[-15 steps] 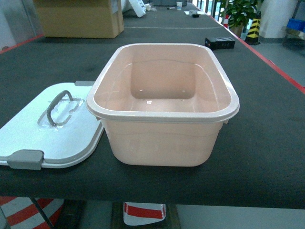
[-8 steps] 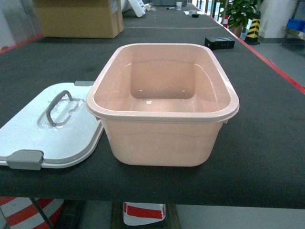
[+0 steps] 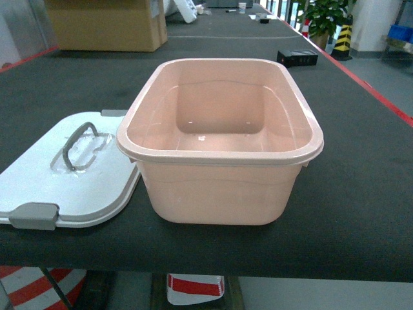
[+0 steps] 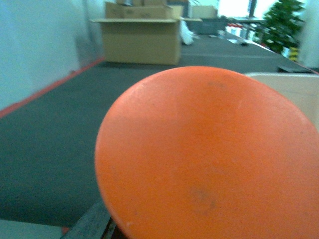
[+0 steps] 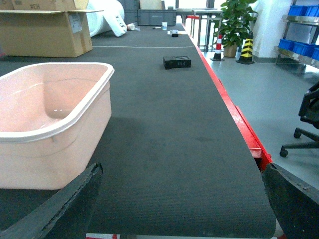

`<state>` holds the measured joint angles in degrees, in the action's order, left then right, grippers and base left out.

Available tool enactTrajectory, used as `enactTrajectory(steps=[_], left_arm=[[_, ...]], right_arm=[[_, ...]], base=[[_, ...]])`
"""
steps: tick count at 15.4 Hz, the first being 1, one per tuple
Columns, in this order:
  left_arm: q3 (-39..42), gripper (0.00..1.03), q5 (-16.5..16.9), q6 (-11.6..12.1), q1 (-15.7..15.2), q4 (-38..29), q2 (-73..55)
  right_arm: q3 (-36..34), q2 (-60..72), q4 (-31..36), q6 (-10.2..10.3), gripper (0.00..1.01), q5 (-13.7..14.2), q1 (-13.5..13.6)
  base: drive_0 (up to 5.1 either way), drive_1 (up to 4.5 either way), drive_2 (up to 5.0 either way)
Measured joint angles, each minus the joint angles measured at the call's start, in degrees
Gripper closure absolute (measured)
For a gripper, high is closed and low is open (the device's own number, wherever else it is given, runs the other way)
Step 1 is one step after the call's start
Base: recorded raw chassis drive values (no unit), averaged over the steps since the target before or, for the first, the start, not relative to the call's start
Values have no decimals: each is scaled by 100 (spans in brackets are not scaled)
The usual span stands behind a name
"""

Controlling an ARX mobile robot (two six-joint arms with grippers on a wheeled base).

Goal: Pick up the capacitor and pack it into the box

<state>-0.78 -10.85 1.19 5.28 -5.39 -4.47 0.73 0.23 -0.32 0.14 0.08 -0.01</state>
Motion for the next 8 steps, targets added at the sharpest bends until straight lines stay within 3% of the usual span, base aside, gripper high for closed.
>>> enactTrajectory(steps=[1,2,3,5,6,8], left_arm=[[-7,59,-820,70,649,-857,-787],[-9,59,-1416,116,1204,-1856,-1827],[-155,59,-1572,146,1547,-2927,-2988],[-1244,59,-1281,254,1875,-4809,-5327],[-2332,59,-903,214,1947,-5106,-6743],[-3696,59,-573,109,1954,-4669,-8529]], right_arm=[[0,0,-2,0,3,-9,0],[0,0,7,0,3,-4,0],[0,0,0,2,3,-4,0],[0,0,4,0,3,-7,0],[0,0,0,0,3,-4,0],[0,0,2,0,3,-7,0]], base=[[0,0,0],[0,0,0],[0,0,0],[0,0,0],[0,0,0],[0,0,0]])
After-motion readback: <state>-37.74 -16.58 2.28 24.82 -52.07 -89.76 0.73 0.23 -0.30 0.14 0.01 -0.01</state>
